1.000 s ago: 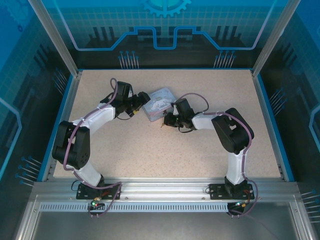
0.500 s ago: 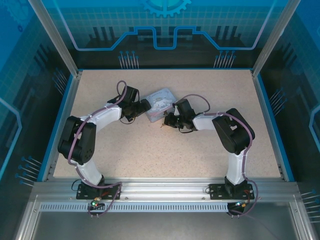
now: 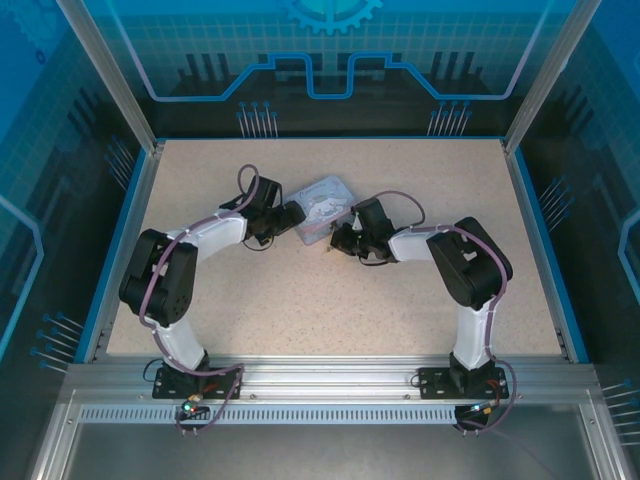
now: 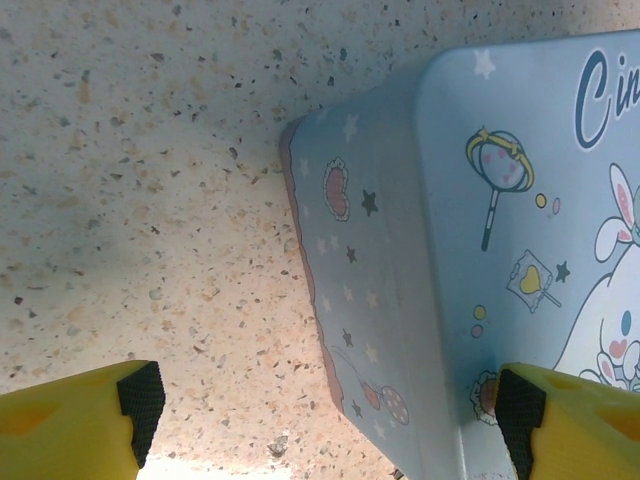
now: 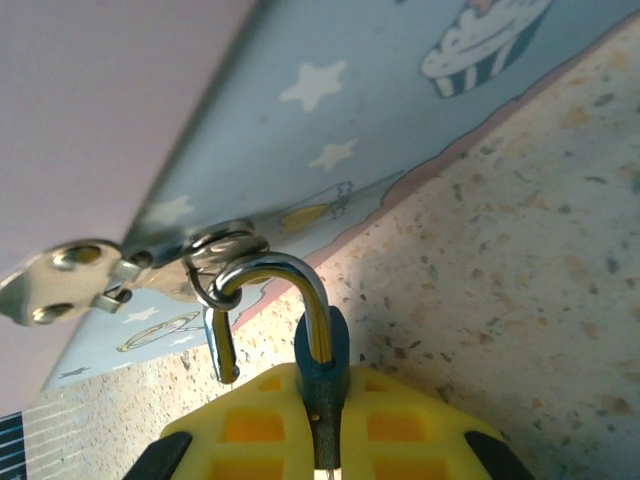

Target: Unlock a padlock with a key

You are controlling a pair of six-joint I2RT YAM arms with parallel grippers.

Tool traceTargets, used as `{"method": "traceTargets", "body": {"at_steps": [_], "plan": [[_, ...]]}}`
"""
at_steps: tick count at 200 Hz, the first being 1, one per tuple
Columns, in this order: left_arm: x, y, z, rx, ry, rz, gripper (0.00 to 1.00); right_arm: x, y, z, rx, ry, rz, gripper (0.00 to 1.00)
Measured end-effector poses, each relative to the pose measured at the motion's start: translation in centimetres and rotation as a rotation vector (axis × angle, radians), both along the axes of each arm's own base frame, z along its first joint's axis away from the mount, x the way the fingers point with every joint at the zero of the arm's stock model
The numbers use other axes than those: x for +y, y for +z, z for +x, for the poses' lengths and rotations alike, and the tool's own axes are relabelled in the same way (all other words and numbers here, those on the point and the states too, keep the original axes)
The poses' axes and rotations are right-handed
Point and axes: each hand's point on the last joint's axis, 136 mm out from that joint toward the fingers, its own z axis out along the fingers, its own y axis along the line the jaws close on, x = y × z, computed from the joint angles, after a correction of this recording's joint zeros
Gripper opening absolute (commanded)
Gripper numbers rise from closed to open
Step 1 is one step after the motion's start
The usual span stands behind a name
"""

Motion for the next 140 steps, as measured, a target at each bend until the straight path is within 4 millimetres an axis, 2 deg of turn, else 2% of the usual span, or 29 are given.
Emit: {"method": "traceTargets", "body": {"at_steps": [62,140], "plan": [[-0.9,-0.2,0.5,-0.022,-0.008,-0.039,0.86,-0.6,0.2,0.7,0.022,-0.051,0.026,0.00],[-1.9,-0.4,1.1,-0.042,-0.013,-0.091,0.83,-1.3,1.7,4.1,0.005,-0.129,0.076,0.00]]}}
